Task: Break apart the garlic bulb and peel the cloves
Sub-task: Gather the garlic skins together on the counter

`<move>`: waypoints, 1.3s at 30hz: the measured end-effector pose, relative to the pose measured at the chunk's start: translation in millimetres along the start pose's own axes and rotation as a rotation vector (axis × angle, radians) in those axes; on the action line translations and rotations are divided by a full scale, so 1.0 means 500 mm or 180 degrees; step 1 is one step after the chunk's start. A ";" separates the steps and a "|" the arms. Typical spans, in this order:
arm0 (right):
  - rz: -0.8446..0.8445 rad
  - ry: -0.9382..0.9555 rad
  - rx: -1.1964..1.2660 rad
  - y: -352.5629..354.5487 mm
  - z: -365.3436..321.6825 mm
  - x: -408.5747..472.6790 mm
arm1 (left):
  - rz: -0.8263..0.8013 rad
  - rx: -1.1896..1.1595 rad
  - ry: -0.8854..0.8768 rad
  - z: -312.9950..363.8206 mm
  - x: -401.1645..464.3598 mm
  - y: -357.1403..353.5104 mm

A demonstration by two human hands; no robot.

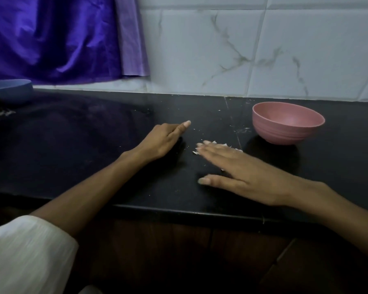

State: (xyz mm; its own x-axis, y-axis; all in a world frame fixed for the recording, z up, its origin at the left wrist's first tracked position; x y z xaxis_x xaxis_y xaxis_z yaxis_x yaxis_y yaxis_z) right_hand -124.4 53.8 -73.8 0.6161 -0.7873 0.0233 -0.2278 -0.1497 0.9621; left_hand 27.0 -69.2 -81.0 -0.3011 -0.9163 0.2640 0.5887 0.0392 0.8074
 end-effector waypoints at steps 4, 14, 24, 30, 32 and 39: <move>-0.0080 -0.0937 0.0081 0.015 0.113 -0.089 | 0.0012 0.0605 0.0124 -0.012 0.001 -0.008; -0.0190 -0.1242 -0.0257 -0.032 0.167 -0.056 | -0.0528 0.1478 0.0127 -0.002 0.006 -0.074; 0.0531 -0.0739 0.0513 -0.014 0.104 0.073 | 0.0036 0.0410 0.0002 0.042 0.002 -0.030; 0.0661 -0.0679 0.0380 -0.016 0.105 0.091 | 0.0152 0.0341 -0.0320 0.057 -0.003 -0.015; 0.0687 -0.0716 0.0331 -0.015 0.109 0.090 | 0.0109 0.0358 -0.0398 0.062 -0.001 -0.018; 0.0796 -0.0815 0.0349 -0.012 0.114 0.086 | 0.0037 0.0303 -0.0435 0.073 -0.020 -0.011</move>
State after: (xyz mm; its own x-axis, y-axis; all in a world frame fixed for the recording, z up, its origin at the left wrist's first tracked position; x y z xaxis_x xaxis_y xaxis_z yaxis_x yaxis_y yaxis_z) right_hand -139.5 -13.3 -93.9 0.3258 -0.9297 0.1720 -0.4353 0.0140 0.9002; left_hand -0.8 -45.6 -68.7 -0.3977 -0.8532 0.3375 0.5208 0.0929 0.8486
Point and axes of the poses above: each hand's wrist, its own x-axis towards the middle knuckle, its own y-axis out of the back of the hand, z = x × y, the point moved 7 cm from there along x, towards the middle knuckle, and after that the axes turned 2 degrees about x, right-handed, at the moved point
